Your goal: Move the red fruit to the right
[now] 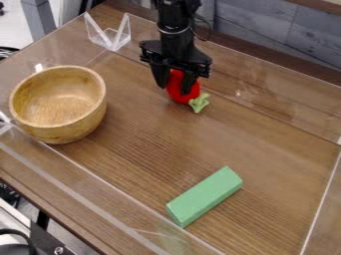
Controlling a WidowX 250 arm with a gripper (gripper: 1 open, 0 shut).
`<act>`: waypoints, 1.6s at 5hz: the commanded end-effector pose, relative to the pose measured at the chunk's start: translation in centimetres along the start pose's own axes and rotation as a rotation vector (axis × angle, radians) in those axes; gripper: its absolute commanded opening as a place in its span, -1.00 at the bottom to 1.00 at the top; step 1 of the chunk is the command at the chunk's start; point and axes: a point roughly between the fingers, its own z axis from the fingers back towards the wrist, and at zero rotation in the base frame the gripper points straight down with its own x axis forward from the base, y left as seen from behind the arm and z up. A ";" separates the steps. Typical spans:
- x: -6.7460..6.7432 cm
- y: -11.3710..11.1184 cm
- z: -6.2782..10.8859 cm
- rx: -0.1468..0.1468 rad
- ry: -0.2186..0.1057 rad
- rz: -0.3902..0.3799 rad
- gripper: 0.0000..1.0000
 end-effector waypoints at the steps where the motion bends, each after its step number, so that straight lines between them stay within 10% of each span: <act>1: 1.5 -0.2 2.8 -0.009 -0.085 -0.007 -1.00; 2: 1.8 0.0 2.8 -0.011 -0.085 -0.010 1.00; 3: 2.5 0.1 1.7 -0.003 -0.085 0.024 1.00; 4: 1.8 -0.7 1.8 0.006 -0.073 0.038 -1.00; 8: 3.6 -4.9 3.8 -0.033 -0.064 -0.113 -1.00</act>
